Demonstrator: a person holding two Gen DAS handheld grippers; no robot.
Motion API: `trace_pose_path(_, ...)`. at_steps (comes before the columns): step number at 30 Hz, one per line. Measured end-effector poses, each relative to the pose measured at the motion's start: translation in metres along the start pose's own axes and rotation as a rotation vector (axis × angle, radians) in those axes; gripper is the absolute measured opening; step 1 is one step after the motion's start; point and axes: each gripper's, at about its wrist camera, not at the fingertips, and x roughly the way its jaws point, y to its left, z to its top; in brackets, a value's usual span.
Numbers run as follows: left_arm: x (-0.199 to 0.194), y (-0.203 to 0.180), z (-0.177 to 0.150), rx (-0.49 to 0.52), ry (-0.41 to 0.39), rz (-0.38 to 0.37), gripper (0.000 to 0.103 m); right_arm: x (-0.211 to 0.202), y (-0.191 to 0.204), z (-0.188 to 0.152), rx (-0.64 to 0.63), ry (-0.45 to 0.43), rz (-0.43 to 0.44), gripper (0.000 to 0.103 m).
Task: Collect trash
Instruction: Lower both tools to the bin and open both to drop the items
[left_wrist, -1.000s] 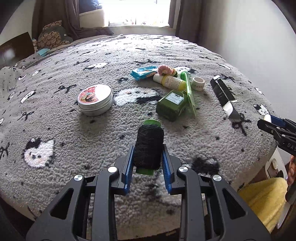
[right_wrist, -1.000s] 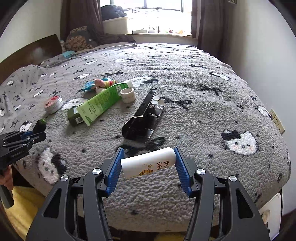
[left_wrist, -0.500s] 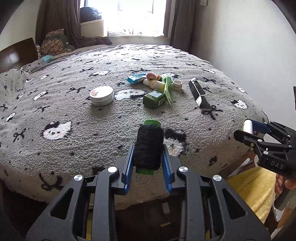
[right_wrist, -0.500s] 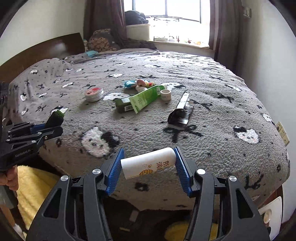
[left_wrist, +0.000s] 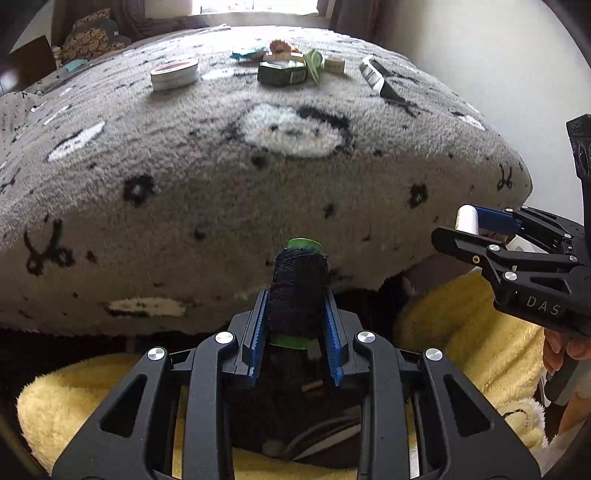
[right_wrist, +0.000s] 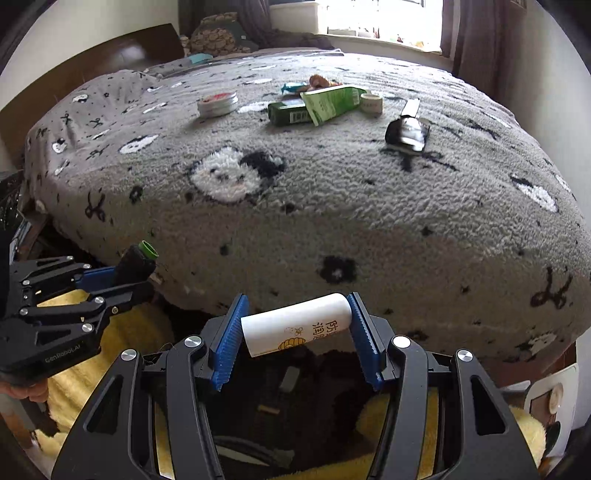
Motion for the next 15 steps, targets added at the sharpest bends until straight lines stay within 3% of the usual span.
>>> trace_pose_path(15, 0.081, 0.002, -0.052, -0.027, 0.26, -0.051, 0.027, 0.061, -0.008, -0.04, 0.085, 0.203, 0.06, 0.056)
